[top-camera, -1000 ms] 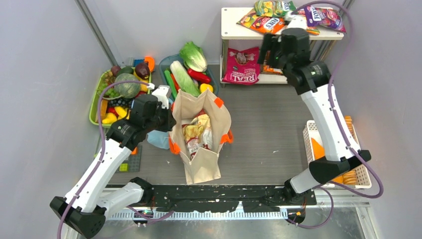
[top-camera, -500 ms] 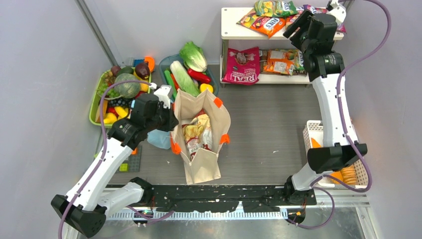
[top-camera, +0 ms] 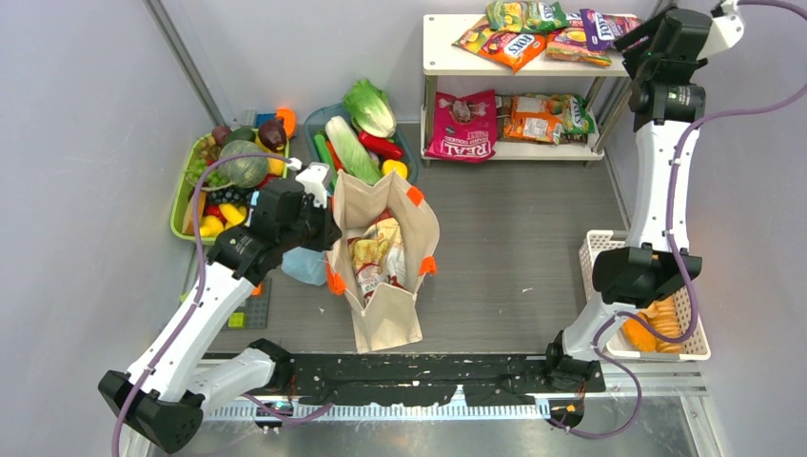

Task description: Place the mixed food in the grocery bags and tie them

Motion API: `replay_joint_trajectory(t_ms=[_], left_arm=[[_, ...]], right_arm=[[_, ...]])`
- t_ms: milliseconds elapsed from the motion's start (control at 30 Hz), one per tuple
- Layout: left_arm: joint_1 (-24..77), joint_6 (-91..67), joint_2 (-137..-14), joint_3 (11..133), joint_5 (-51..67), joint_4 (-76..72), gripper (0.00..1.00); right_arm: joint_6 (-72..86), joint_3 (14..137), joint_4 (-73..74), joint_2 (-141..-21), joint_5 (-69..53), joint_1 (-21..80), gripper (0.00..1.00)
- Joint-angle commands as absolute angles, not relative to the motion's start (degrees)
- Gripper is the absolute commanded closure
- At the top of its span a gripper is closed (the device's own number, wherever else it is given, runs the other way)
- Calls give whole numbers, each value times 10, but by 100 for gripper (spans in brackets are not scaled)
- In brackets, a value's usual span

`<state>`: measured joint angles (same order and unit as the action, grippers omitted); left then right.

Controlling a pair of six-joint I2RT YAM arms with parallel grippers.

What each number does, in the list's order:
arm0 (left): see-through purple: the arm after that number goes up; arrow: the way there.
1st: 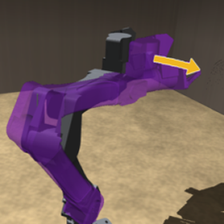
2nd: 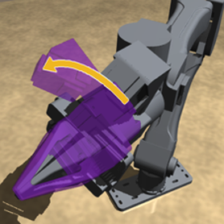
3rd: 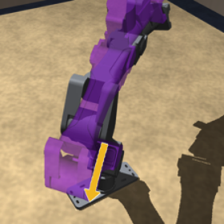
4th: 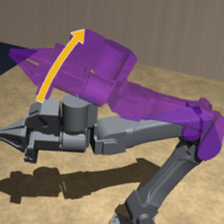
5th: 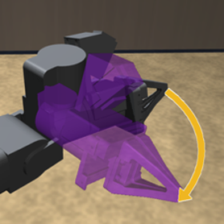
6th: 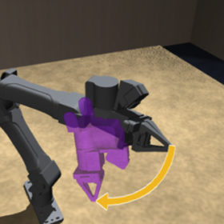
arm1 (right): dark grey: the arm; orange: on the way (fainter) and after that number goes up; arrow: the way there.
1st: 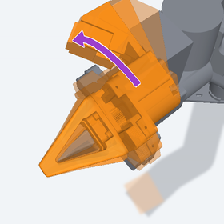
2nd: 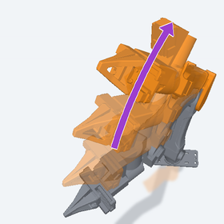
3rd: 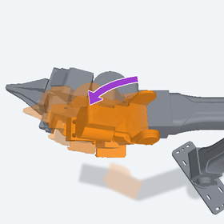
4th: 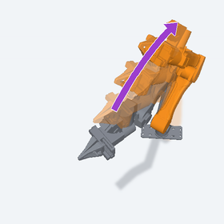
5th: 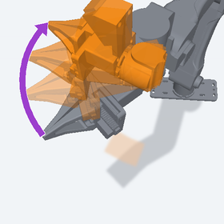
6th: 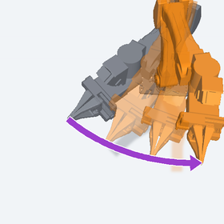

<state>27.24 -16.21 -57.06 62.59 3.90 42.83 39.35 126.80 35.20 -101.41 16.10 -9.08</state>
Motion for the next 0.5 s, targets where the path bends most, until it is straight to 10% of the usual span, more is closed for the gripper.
replay_joint_trajectory(t_ms=[0, 467], left_arm=[[269, -151, -571, 625, 40, 392, 100], [269, -141, -598, 629, 38, 396, 100]], right_arm=[[426, 1284, 331, -1030, 118, -120, 26], [522, 1342, 271, -1142, 8, -172, 35]])
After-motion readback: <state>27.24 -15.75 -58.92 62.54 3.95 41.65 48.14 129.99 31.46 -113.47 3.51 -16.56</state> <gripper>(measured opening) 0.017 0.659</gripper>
